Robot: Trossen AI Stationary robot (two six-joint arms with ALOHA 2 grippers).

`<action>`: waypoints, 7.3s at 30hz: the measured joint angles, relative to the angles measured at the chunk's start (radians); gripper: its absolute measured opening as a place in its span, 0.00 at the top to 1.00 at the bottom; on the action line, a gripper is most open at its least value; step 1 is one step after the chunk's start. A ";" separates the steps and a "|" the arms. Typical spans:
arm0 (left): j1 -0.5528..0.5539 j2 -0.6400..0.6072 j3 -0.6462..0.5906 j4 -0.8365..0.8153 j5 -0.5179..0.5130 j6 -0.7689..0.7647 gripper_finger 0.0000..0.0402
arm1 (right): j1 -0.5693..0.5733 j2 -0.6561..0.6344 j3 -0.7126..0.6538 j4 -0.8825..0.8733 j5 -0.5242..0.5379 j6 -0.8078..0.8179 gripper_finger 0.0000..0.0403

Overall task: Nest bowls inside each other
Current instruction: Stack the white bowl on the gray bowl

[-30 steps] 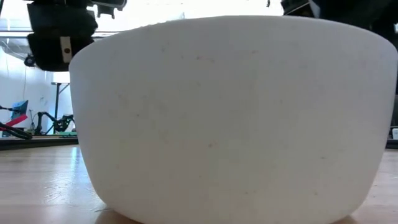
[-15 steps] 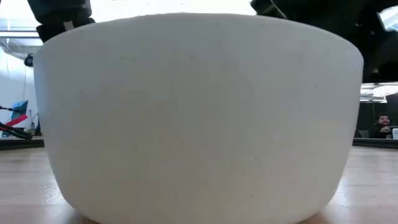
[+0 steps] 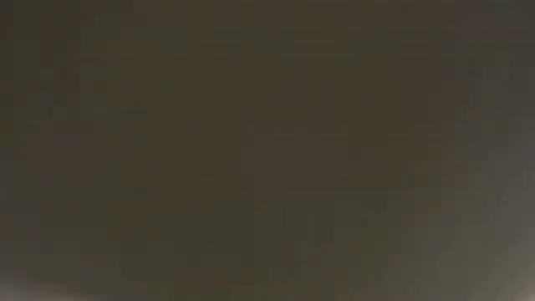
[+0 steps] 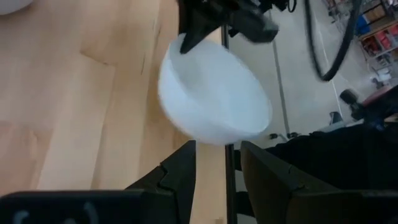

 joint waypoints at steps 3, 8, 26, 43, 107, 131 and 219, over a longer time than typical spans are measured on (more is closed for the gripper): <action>0.000 -0.002 0.000 -0.007 0.003 0.003 0.72 | -0.006 -0.034 0.005 -0.065 -0.006 -0.009 0.98; 0.000 -0.002 -0.001 -0.007 0.005 0.030 0.72 | -0.021 -0.124 0.010 -0.174 -0.006 -0.062 0.98; 0.000 -0.006 -0.001 -0.016 0.010 0.057 0.72 | -0.203 -0.585 0.010 -0.550 0.136 -0.255 0.98; 0.054 -0.038 0.003 -0.016 -0.083 0.072 0.72 | -0.617 -0.559 0.010 -0.589 -0.079 -0.744 0.98; 0.082 -0.039 0.005 -0.013 -0.106 0.046 0.72 | -0.714 -0.186 0.282 -0.823 -0.179 -1.199 0.98; 0.088 -0.038 0.005 -0.005 -0.121 0.047 0.72 | -0.714 -0.204 0.324 -0.832 -0.171 -1.144 0.71; 0.322 -0.039 0.050 0.239 -0.125 0.201 0.72 | -0.554 -0.711 0.005 -0.285 -0.008 -1.123 0.80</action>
